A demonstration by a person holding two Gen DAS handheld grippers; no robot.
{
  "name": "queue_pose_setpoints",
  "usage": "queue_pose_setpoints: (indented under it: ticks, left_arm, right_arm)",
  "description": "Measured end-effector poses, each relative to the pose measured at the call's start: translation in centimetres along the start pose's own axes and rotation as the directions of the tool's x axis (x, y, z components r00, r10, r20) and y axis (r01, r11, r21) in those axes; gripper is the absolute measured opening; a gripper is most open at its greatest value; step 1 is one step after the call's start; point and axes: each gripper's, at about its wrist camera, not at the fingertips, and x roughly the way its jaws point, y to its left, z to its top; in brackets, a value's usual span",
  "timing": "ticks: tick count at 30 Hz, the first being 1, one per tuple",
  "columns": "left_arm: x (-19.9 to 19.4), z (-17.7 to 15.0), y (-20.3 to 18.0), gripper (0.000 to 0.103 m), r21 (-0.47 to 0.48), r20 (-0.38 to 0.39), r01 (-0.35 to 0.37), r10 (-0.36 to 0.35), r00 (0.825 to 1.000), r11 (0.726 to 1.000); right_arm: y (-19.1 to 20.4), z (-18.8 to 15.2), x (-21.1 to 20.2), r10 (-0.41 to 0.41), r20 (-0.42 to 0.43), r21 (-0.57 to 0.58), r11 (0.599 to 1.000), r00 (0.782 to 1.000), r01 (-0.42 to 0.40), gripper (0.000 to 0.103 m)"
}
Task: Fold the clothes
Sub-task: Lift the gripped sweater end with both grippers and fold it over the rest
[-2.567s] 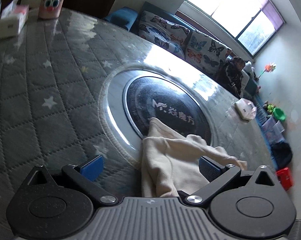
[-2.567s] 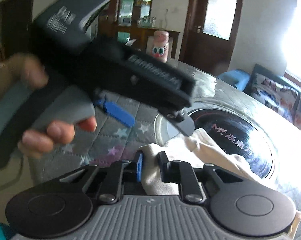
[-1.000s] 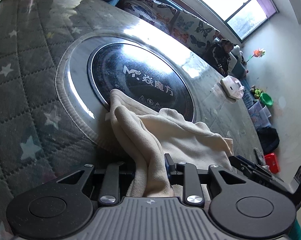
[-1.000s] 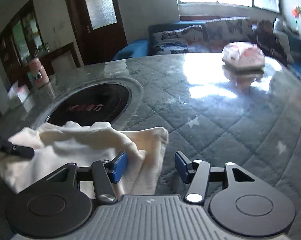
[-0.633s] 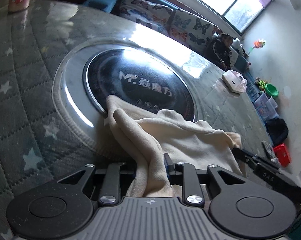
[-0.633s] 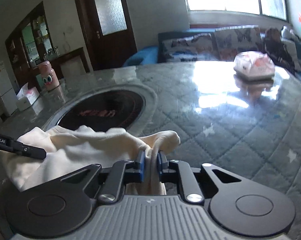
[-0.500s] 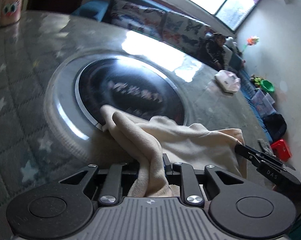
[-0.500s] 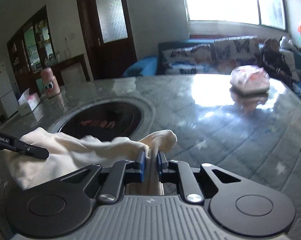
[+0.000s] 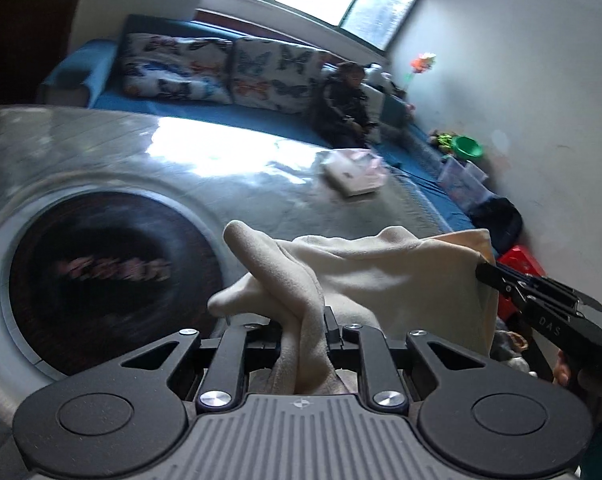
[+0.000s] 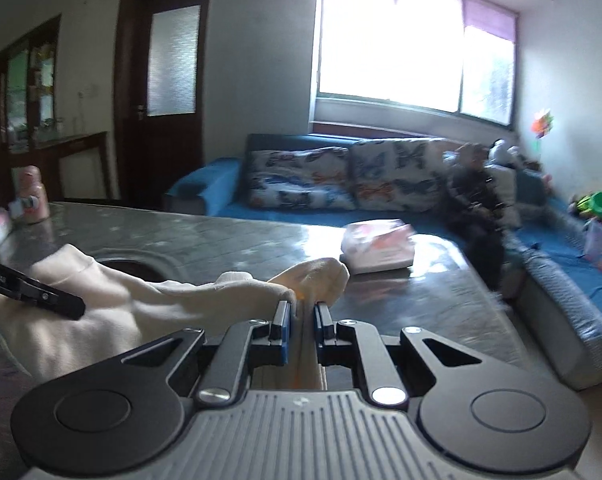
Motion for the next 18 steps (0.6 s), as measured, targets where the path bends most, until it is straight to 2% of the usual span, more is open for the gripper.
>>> queue_pose_setpoints:
  ticks: [9,18]
  left_arm:
    - [4.4,1.6,-3.7,0.018,0.052,-0.042,0.042,-0.040,0.998,0.998]
    - [8.1,0.3,-4.5,0.018,0.044,-0.146,0.055,-0.048,0.988,0.997]
  right_arm:
    - [-3.8,0.0,0.4,-0.110,-0.019,0.002,0.994,0.994,0.110,0.011]
    - [-6.3,-2.3,2.0,-0.138,-0.091,0.017,0.990,0.986,0.141,0.011]
